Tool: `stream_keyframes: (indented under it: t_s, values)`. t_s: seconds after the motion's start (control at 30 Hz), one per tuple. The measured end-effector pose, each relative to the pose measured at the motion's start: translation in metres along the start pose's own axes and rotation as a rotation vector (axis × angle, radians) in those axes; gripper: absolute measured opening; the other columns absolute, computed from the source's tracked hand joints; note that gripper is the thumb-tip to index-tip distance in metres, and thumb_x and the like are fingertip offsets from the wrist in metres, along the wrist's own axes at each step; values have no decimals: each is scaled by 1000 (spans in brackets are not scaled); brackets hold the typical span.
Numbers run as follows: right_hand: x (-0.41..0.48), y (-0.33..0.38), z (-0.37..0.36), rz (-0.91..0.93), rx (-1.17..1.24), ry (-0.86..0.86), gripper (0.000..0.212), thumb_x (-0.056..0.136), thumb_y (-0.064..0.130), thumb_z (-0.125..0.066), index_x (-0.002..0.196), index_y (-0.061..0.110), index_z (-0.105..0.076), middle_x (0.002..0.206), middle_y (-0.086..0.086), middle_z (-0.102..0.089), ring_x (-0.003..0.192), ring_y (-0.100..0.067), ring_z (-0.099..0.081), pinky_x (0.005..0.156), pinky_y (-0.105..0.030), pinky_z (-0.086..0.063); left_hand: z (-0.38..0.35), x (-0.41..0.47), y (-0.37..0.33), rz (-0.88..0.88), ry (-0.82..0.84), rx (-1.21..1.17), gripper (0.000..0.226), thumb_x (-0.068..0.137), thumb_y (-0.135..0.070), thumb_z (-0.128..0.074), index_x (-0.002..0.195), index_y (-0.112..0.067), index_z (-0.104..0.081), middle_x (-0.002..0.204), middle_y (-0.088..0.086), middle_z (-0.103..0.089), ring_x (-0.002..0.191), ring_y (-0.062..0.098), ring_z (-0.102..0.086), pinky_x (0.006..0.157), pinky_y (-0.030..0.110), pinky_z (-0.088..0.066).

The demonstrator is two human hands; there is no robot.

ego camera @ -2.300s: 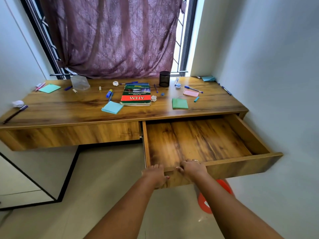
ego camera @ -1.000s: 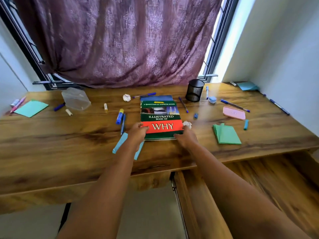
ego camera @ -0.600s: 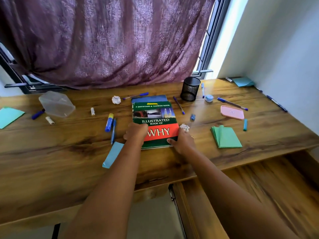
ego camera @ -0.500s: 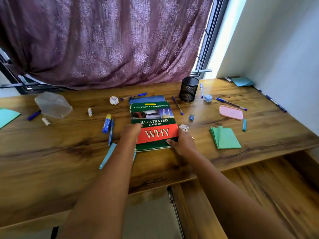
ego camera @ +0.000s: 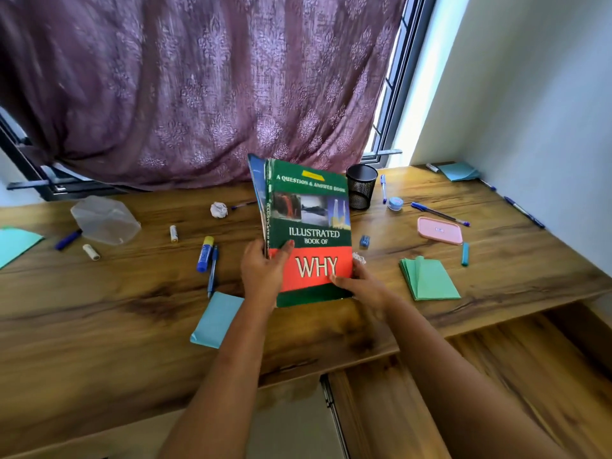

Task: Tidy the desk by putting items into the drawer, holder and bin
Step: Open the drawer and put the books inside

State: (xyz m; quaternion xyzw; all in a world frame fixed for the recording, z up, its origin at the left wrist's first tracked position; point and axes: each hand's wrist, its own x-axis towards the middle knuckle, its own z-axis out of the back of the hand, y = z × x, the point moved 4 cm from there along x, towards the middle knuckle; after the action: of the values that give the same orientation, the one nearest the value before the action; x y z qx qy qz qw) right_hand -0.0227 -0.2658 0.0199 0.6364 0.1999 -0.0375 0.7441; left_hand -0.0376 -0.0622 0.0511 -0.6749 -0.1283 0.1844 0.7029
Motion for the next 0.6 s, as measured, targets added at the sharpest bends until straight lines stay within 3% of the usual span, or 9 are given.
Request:
stream_keyframes:
  t_s: [0.07,0.13,0.3,0.4,0.47,0.6]
  values:
    - [-5,7,-1,-30,167,19,55,82,24,-71,130,24,-44,119,-4,-65,97,-15,-65,70,-26,-55,5,-20,0,-120,-1,-99,21,78,-31,-75,90,-23,-60,99,4,-61,82,15,-69,63,30,-59]
    - [-8,12,2,-39,248,1,56,77,29,-75,126,23,-49,113,-5,-68,98,-19,-66,70,-28,-54,10,-38,-1,-259,-29,-73,19,78,-36,-72,85,-24,-59,89,-3,-59,75,3,-66,56,15,-52]
    - [-17,32,8,22,422,20,40,77,-3,-70,111,13,-57,93,-7,-73,84,-22,-70,67,-33,-58,18,-61,-8,-580,-72,118,25,81,-52,-62,85,-28,-56,78,-14,-57,76,-3,-61,56,7,-45]
    - [-29,44,11,129,435,10,44,74,-17,-64,105,14,-58,85,-3,-74,80,-21,-71,63,-30,-57,22,-61,-9,-595,-83,175,41,80,-64,-53,94,-26,-56,80,-16,-58,76,-4,-62,56,9,-45]
    - [-38,53,12,215,385,17,47,74,-19,-63,111,9,-57,91,-7,-72,85,-23,-69,67,-31,-56,21,-63,-16,-598,-98,105,44,79,-67,-55,98,-28,-52,82,-19,-61,78,-6,-62,59,9,-45]
    - [-54,77,9,360,236,48,50,72,-18,-66,111,11,-55,99,-9,-68,90,-22,-66,79,-33,-54,24,-63,-39,-618,-128,-186,37,79,-52,-65,106,-31,-51,95,-25,-65,90,-9,-62,71,5,-47]
